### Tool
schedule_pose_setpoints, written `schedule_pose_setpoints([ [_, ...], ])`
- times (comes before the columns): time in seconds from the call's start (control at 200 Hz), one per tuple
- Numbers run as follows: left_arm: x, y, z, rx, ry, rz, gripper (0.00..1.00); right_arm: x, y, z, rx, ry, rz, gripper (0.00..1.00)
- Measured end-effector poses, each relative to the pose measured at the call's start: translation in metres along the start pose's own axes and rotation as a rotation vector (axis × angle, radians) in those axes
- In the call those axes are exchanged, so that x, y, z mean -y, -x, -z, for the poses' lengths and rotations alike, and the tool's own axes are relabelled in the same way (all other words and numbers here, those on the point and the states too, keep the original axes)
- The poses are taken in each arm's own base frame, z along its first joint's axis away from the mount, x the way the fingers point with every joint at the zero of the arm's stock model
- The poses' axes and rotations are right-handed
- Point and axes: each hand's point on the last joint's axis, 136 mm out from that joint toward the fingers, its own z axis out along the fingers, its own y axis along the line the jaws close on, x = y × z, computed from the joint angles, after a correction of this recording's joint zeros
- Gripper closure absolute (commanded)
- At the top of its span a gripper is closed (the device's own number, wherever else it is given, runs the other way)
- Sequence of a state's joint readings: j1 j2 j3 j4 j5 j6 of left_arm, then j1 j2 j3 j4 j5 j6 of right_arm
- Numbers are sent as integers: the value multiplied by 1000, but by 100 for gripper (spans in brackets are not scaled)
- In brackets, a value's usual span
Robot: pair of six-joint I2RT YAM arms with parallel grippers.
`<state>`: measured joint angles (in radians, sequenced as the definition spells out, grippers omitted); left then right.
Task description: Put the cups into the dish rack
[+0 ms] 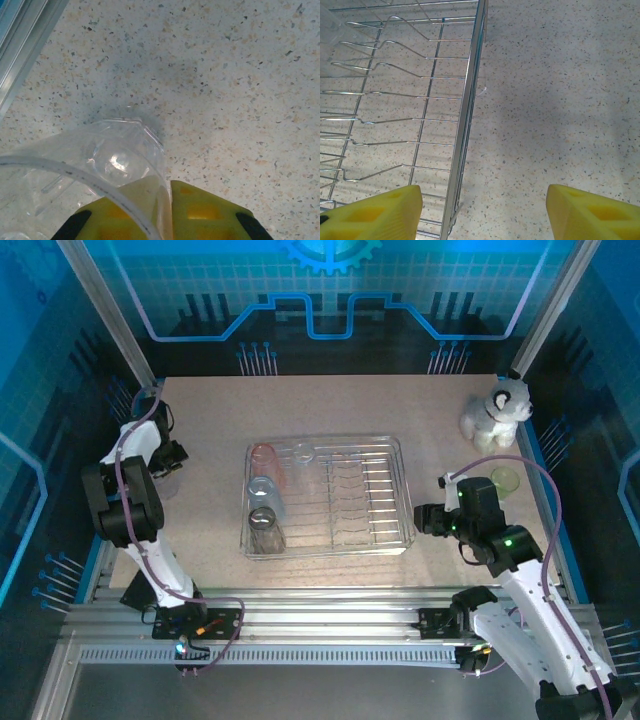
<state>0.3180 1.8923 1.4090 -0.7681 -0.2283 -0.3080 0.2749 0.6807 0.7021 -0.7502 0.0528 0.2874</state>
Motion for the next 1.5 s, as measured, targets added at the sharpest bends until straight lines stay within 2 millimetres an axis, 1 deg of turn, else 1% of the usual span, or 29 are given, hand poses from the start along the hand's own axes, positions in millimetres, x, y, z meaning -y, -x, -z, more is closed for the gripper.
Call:
schedule_pose_setpoints([
  [0.07, 3, -1, 2, -3, -19, 1, 100, 1, 0, 0, 1, -3, 0, 33],
  [0.15, 12, -1, 10, 1, -79, 4, 100, 2, 1, 0, 4, -11, 0, 33],
  [0.21, 19, -1, 24, 17, -141, 7, 100, 2, 1, 1, 10, -14, 0, 33],
  [0.275, 27, 0, 47, 57, -221, 8, 100, 2, 3, 4, 26, -13, -2, 33],
  [0.35, 32, 0, 86, 140, -322, 9, 100, 1, 7, 8, 57, -4, -2, 32],
  [0.445, 37, -4, 145, 277, -466, 4, 100, -3, 15, 17, 114, 19, -4, 31],
  [0.485, 39, -7, 173, 344, -541, -3, 100, -5, 18, 21, 139, 33, -5, 29],
  [0.505, 40, -9, 184, 370, -574, -4, 100, -7, 20, 23, 153, 43, -4, 28],
  [0.52, 41, -11, 196, 399, -608, -10, 100, -7, 22, 24, 166, 47, -4, 26],
  [0.545, 42, -14, 209, 429, -649, -15, 100, -9, 24, 27, 184, 57, -6, 23],
  [0.565, 44, -18, 222, 462, -693, -24, 100, -9, 26, 29, 201, 62, -14, 20],
  [0.625, 47, -31, 255, 537, -806, -47, 100, -9, 30, 35, 239, 67, -30, 12],
  [0.66, 48, -38, 271, 573, -866, -60, 100, -9, 33, 39, 263, 73, -39, 6],
  [0.741, 53, -56, 307, 632, -1011, -96, 100, -11, 40, 48, 314, 93, -45, 4],
  [0.826, 62, -71, 338, 650, -1169, -137, 100, -16, 50, 57, 350, 124, -44, 3],
  [0.916, 80, -86, 369, 620, -1353, -203, 100, -26, 65, 69, 380, 169, -35, 3],
  [1.021, 103, -111, 392, 528, -1521, -300, 100, -44, 91, 83, 412, 256, -27, 4],
  [1.106, 119, -142, 407, 436, -1633, -397, 100, -60, 114, 92, 437, 337, -37, 5],
  [1.161, 126, -161, 417, 391, -1689, -454, 100, -71, 128, 96, 457, 402, -52, 6],
  [1.251, 133, -188, 431, 331, -1765, -536, 100, -89, 143, 97, 460, 521, -87, 6],
  [1.326, 136, -202, 436, 297, -1811, -574, 100, -103, 153, 93, 437, 612, -115, 5],
  [1.396, 139, -213, 436, 260, -1842, -592, 100, -119, 162, 88, 401, 692, -127, 4],
  [1.446, 141, -219, 435, 235, -1856, -600, 100, -132, 164, 83, 369, 738, -125, 3],
  [1.501, 144, -224, 434, 210, -1872, -606, 100, -149, 162, 80, 328, 791, -108, 1],
])
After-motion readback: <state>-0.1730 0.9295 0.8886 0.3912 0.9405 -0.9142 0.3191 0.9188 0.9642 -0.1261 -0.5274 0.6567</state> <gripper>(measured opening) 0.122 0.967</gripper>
